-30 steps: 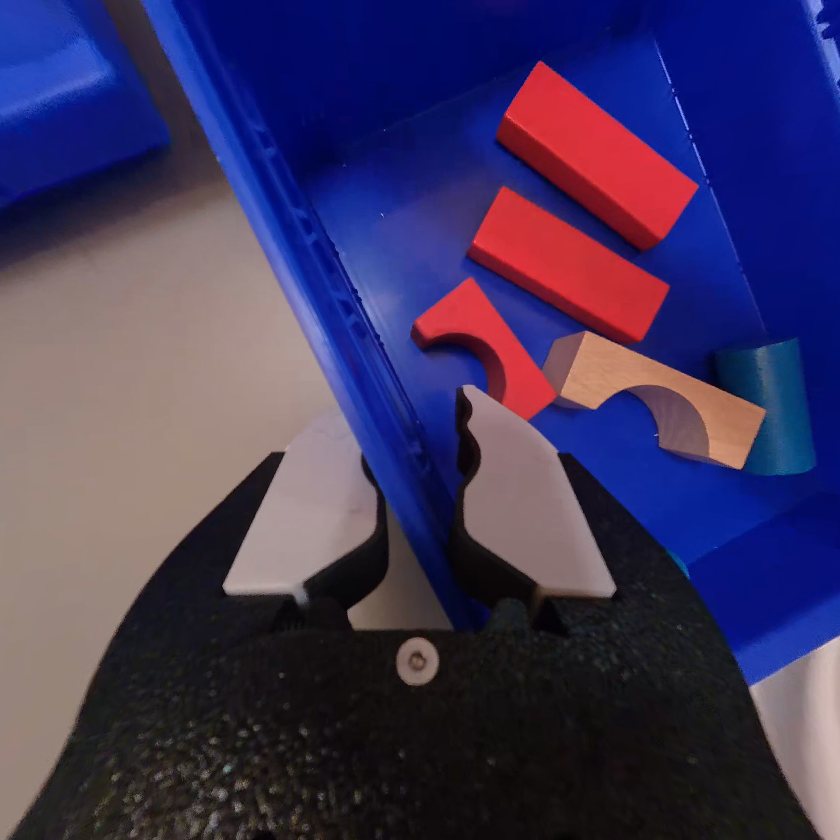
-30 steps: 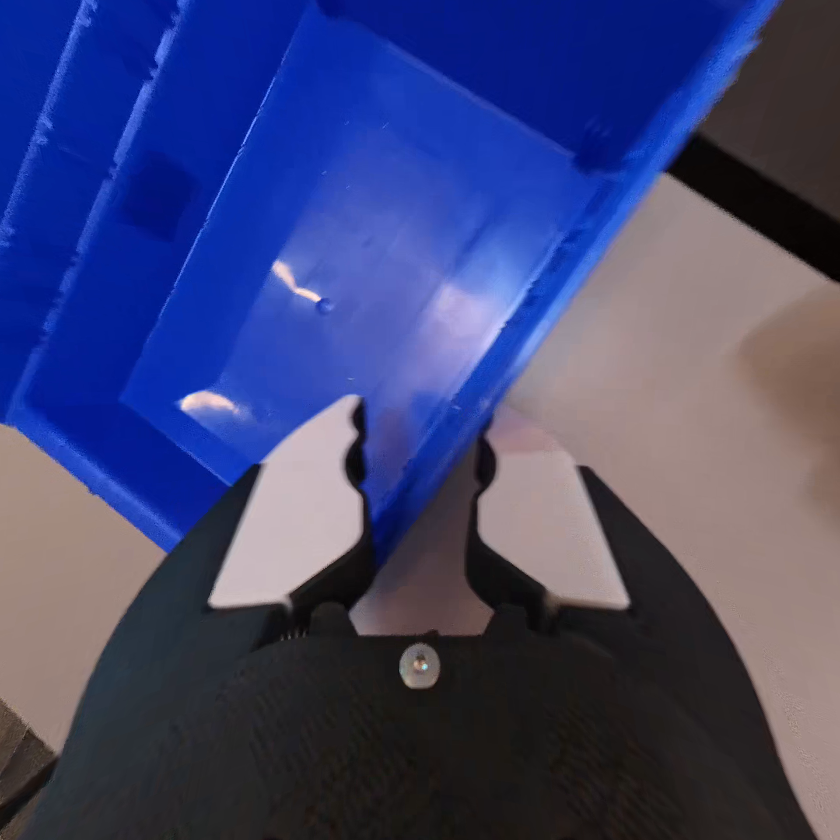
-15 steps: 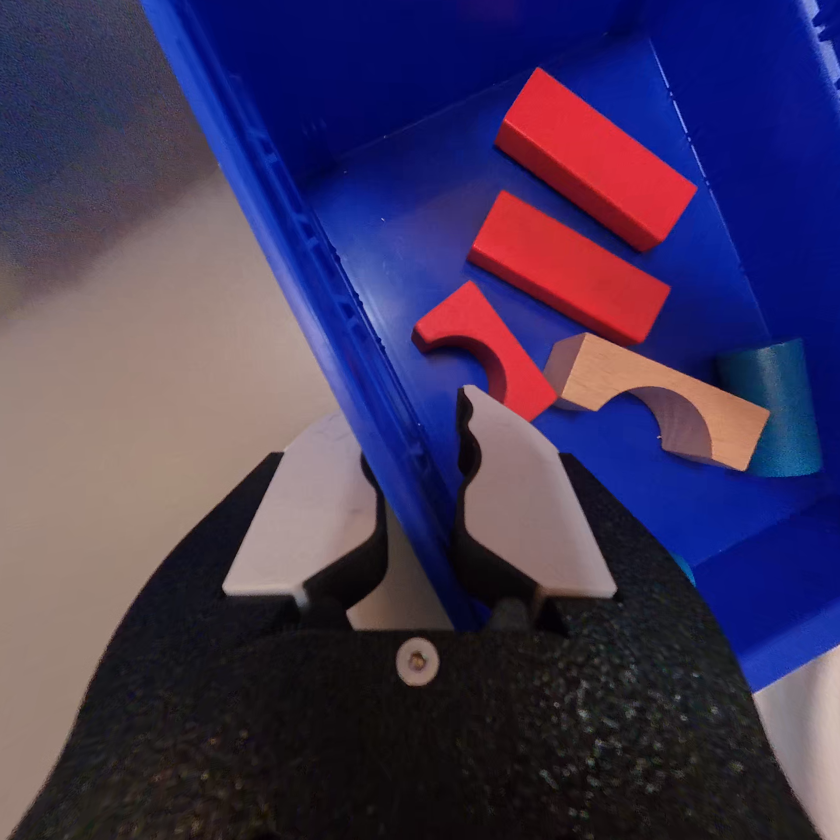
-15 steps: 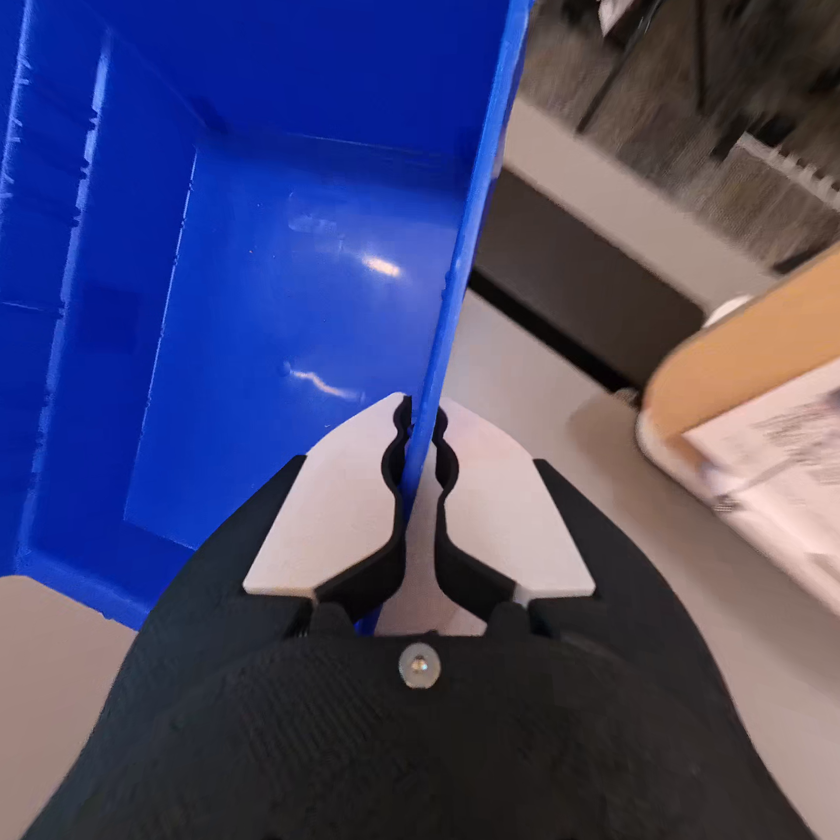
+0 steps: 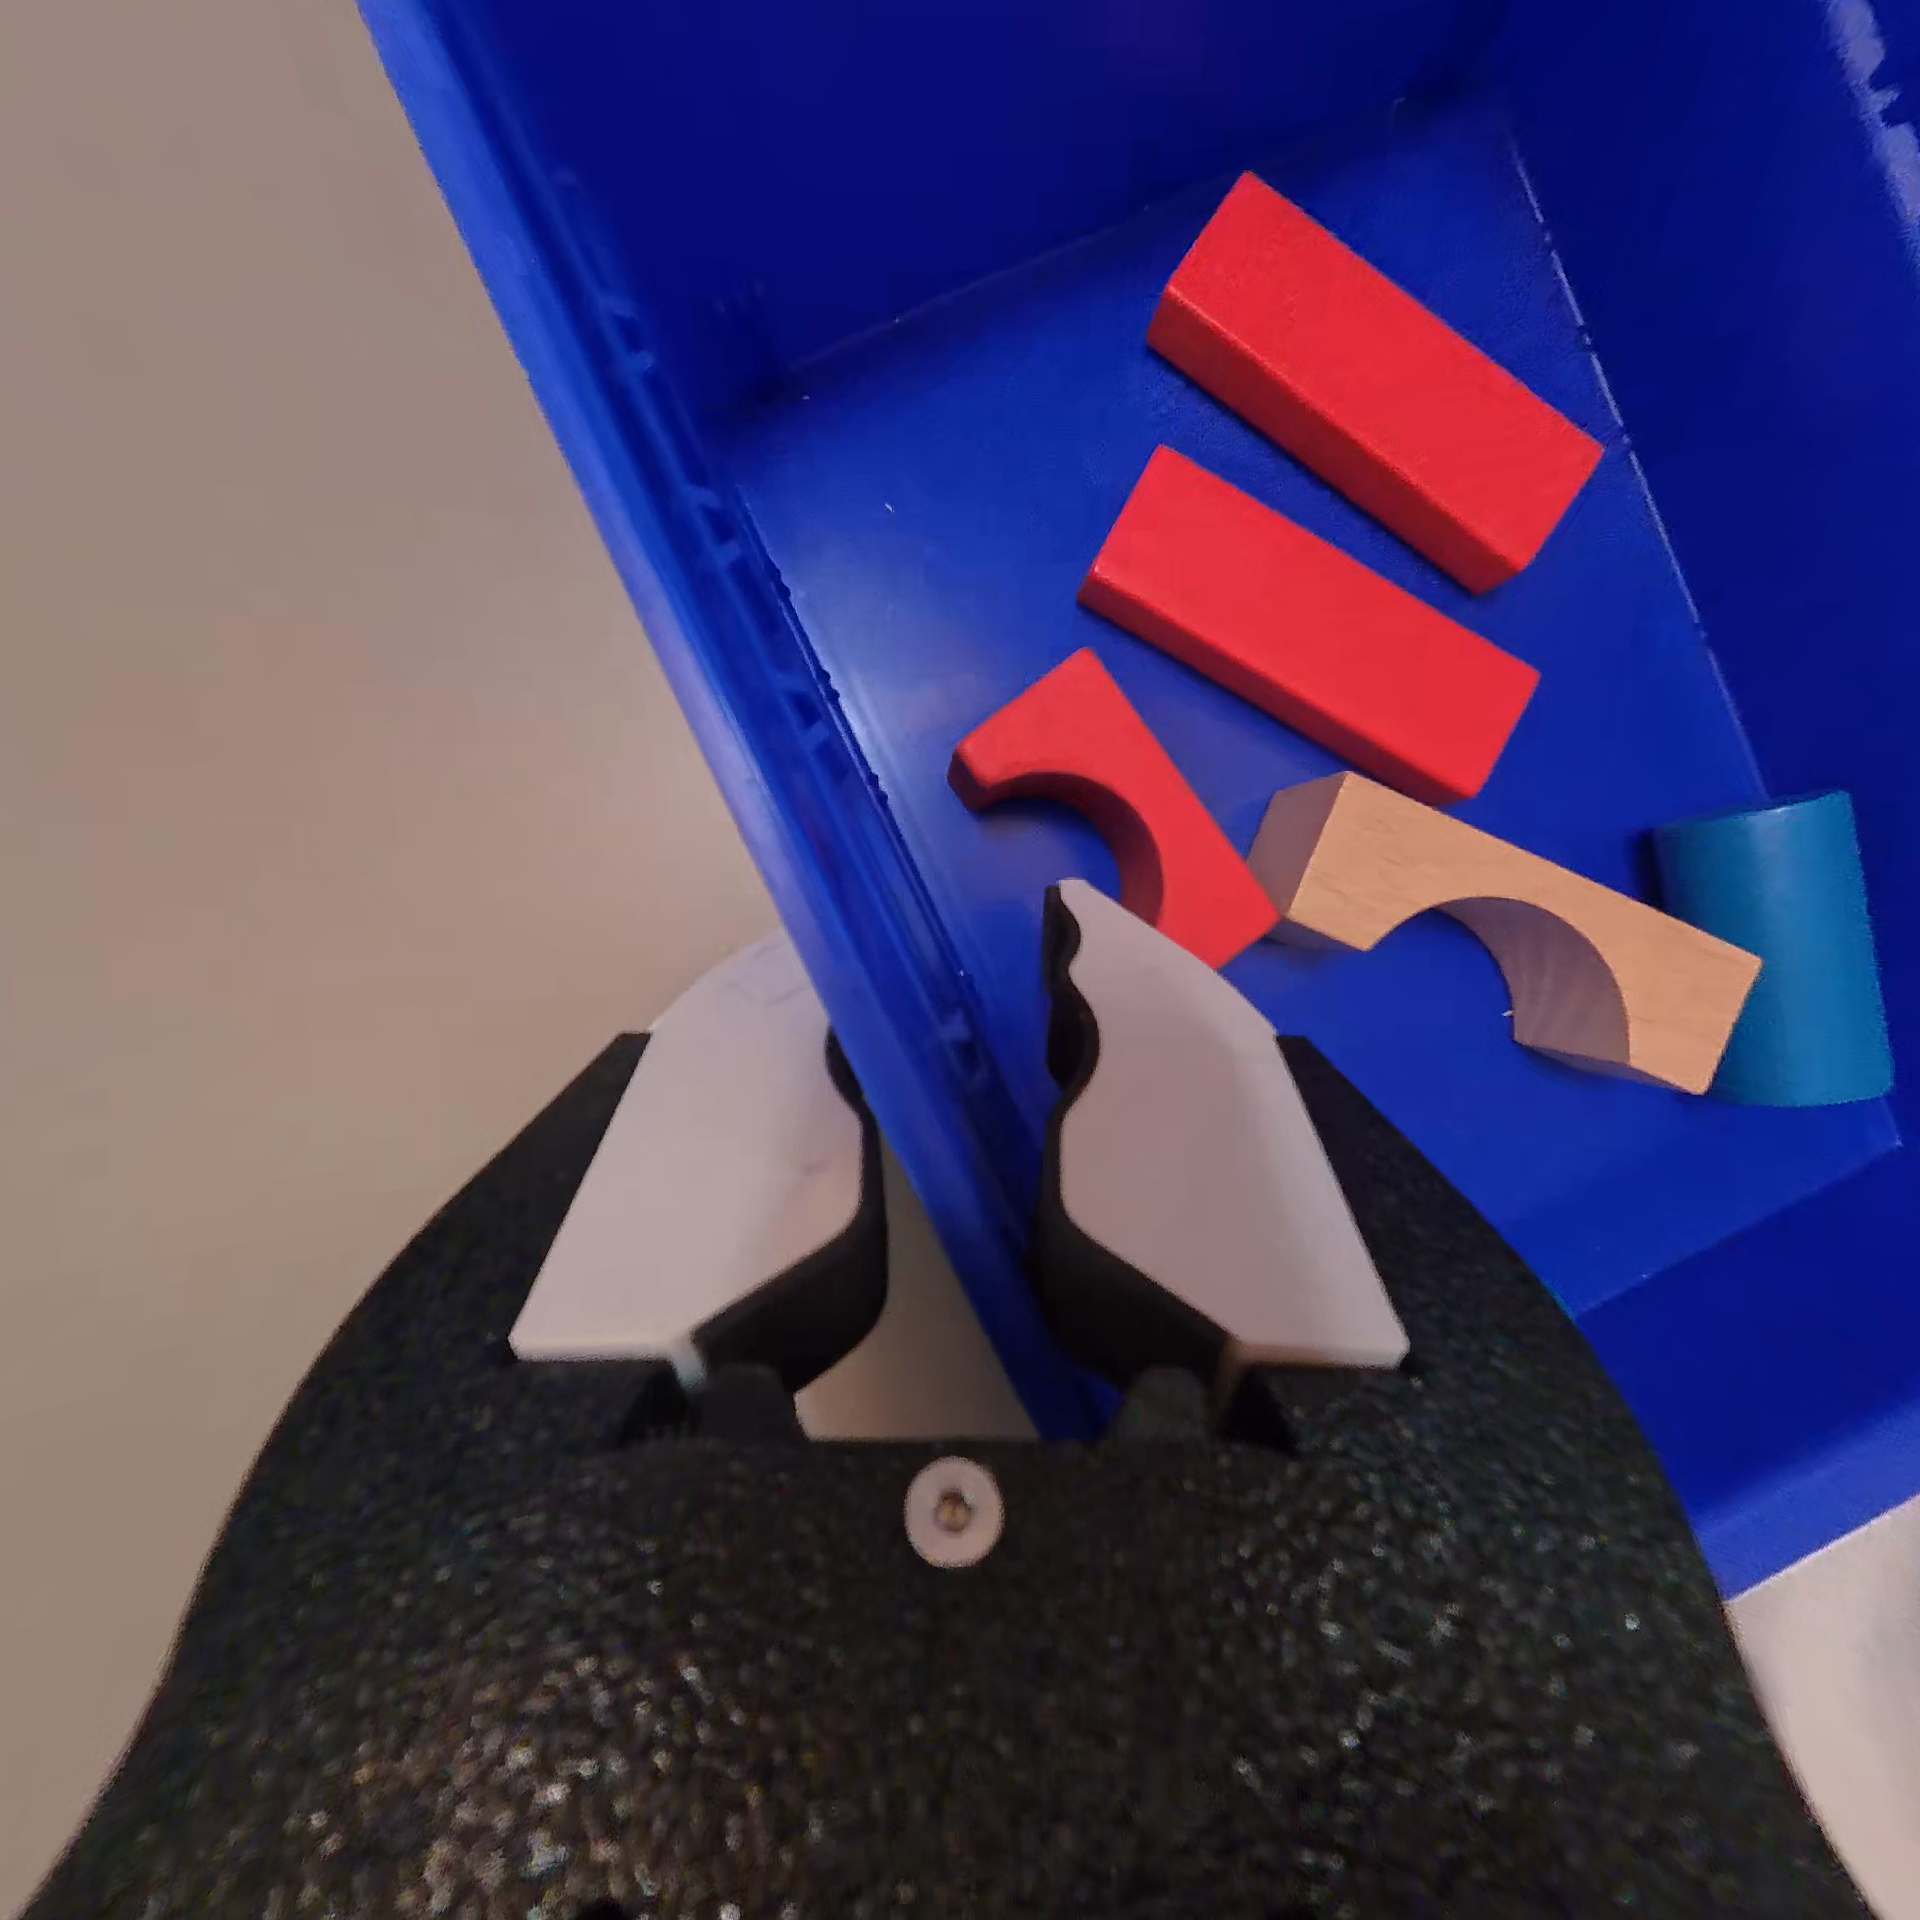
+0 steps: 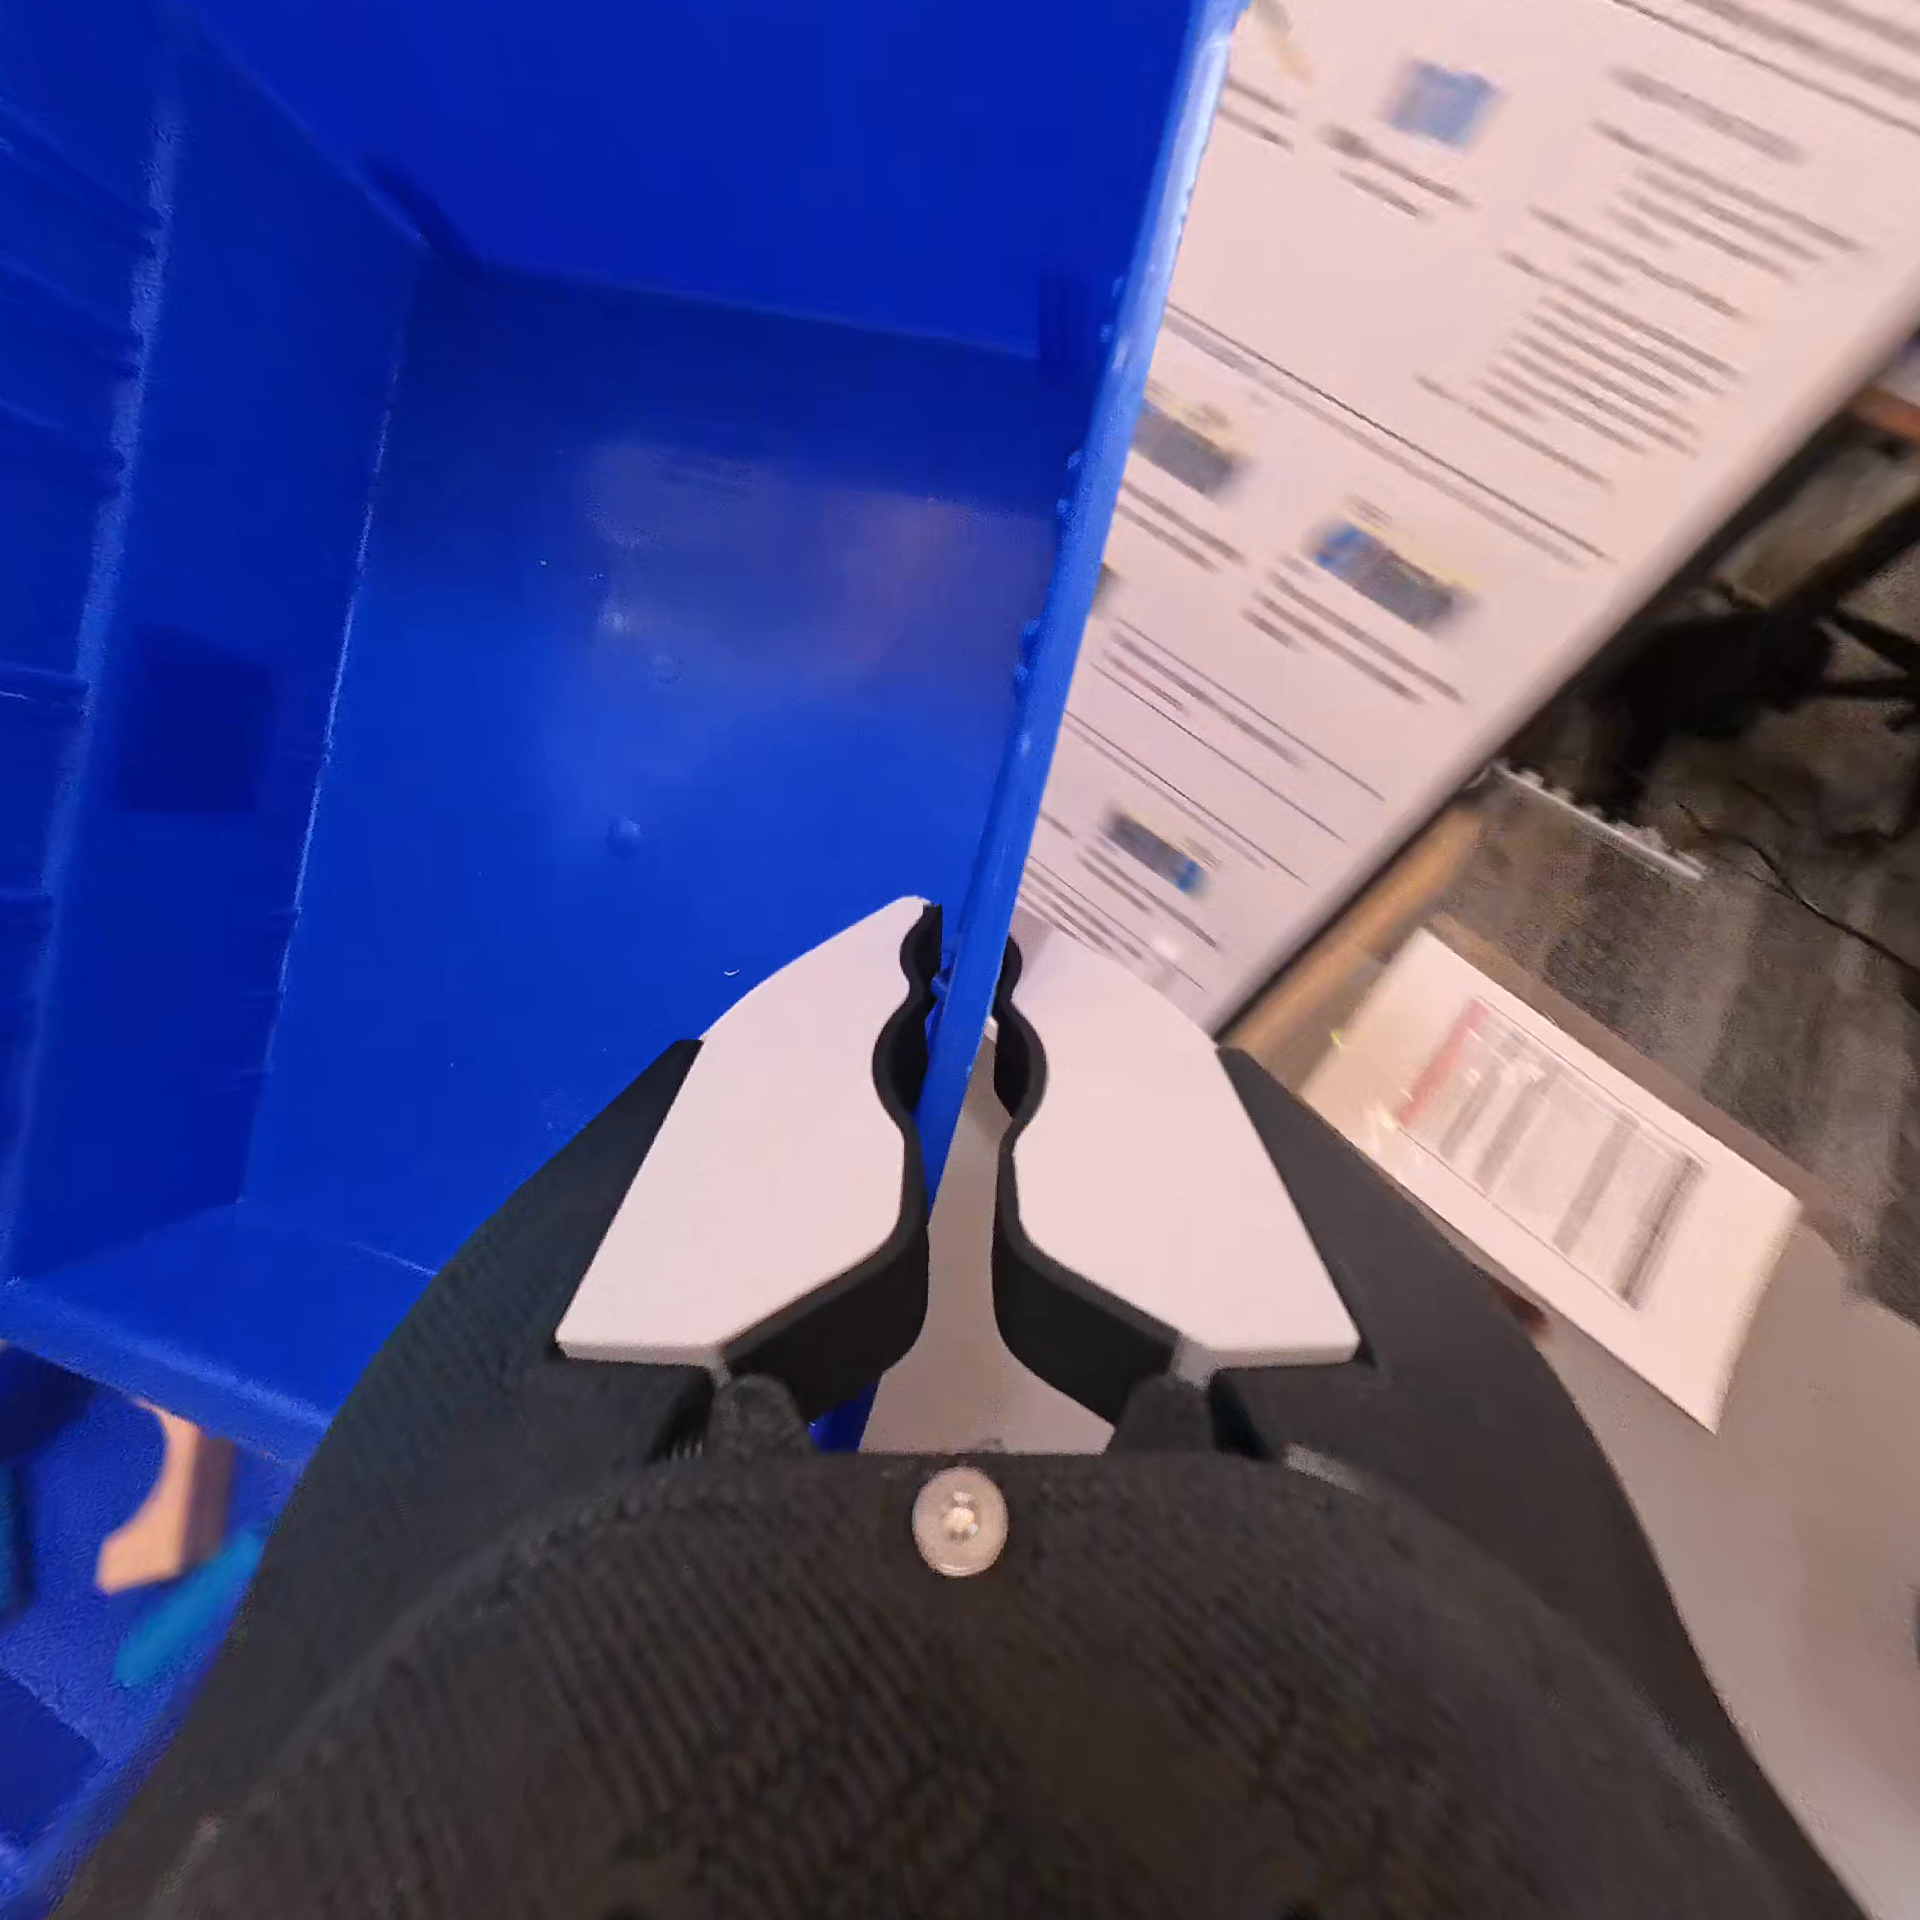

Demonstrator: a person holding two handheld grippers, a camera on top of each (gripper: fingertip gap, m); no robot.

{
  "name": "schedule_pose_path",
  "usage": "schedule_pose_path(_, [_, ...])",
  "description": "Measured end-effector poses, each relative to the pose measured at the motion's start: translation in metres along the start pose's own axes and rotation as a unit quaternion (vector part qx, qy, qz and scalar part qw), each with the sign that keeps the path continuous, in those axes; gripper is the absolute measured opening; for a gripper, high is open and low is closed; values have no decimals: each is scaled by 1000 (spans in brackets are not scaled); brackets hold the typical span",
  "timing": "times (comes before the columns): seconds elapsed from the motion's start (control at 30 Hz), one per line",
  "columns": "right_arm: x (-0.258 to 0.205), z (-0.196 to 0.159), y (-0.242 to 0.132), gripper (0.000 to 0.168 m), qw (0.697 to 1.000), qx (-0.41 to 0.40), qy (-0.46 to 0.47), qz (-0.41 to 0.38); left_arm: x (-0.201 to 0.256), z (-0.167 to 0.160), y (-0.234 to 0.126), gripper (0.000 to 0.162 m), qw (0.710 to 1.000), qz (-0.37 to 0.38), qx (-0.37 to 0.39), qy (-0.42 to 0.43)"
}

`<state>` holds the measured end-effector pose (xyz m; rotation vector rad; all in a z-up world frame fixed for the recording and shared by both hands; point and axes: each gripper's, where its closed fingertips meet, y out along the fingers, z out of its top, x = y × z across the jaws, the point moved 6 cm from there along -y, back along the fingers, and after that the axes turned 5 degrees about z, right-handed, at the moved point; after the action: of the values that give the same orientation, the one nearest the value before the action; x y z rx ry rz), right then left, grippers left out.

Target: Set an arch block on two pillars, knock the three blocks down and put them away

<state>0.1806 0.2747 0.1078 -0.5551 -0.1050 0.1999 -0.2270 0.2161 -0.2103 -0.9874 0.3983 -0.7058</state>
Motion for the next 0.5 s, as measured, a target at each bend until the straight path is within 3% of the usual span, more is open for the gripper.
schedule_pose_path(0.23, [140, -141, -85, 8, 992, -46, 77, -92, -42, 11, 6, 28, 1000, 8, -11, -3])
schedule_pose_path(0.5, [225, -302, -104, 8, 973, -110, 163, -119, -105, 40, 23, 27, 1000, 6, -18, -1])
